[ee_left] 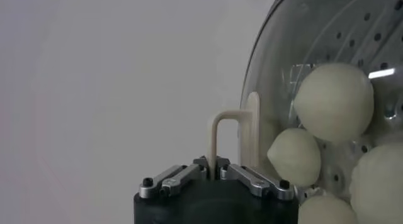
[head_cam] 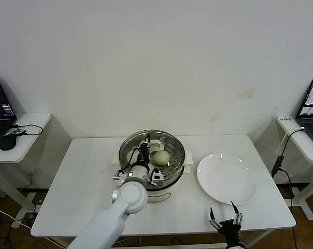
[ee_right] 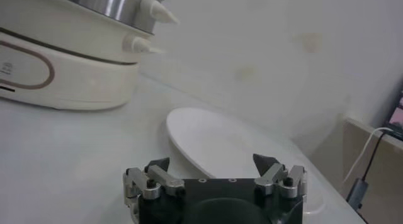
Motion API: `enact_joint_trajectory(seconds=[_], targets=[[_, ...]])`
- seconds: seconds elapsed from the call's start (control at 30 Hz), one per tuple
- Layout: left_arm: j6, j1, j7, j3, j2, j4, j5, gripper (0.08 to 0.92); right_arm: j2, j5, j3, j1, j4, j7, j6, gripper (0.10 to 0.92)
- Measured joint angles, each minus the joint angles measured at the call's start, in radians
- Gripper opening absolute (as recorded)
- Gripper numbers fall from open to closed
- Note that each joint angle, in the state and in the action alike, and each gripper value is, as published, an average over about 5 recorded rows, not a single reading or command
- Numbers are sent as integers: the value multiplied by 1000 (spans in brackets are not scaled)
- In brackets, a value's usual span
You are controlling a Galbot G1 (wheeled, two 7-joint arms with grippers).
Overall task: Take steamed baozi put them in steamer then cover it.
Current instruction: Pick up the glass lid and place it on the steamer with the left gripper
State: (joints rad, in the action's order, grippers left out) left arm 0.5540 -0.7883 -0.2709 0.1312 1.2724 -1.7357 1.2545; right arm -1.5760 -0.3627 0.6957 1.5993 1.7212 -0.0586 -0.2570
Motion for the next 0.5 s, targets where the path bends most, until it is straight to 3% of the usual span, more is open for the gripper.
enact_joint_trajectory(seconds=[0.5], targets=[[-7,-20,1,0,14,0,16,142,0,-6,-5,1,-8,-2,0,823]])
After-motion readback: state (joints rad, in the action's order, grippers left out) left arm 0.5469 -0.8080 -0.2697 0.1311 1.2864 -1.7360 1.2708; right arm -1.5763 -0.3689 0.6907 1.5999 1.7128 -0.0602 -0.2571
